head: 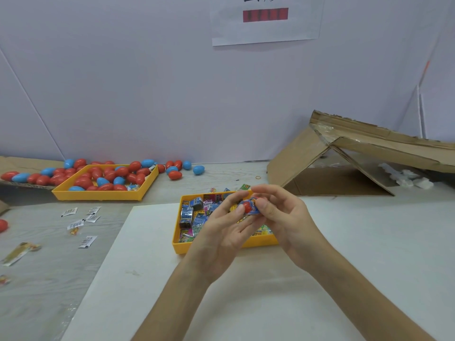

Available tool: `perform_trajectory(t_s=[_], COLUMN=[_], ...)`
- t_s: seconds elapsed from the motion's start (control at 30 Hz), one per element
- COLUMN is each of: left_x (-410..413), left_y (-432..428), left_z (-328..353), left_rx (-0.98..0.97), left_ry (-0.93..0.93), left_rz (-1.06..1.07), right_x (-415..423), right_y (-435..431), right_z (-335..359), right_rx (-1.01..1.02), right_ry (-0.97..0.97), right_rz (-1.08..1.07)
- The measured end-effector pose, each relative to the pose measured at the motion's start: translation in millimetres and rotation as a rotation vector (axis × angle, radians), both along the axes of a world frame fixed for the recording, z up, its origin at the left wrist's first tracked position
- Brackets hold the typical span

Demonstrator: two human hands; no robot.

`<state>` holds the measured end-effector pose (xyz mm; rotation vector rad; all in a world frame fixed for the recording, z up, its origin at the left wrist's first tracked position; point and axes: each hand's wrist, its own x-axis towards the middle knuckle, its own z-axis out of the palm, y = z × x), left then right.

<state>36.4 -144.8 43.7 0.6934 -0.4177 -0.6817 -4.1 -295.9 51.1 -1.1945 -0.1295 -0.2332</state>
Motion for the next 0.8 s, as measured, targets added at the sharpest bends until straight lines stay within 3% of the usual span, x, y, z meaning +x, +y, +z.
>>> perform_trajectory(t_s=[0.17, 0.47, 0.8], left_x=[-0.4, -0.1, 0.0], left_y=[1.4, 2.7, 2.5], left_z=[0.2, 5.4, 5.4], left_rx=[-0.006, 0.192, 0.266], left_ry=[-0.008, -0.311, -0.413], left_rz=[-0.008, 0.197, 0.229], right_x=[-1.8, -1.2, 0.2], right_y=[-0.1, -11.2, -11.1], right_z=[2.4, 8.3, 4.3], right_rx=[0.032, -0.104, -0.057], right_ry=[0.004, 0.079, 0.037], right_rz=[0.044, 0.053, 0.016])
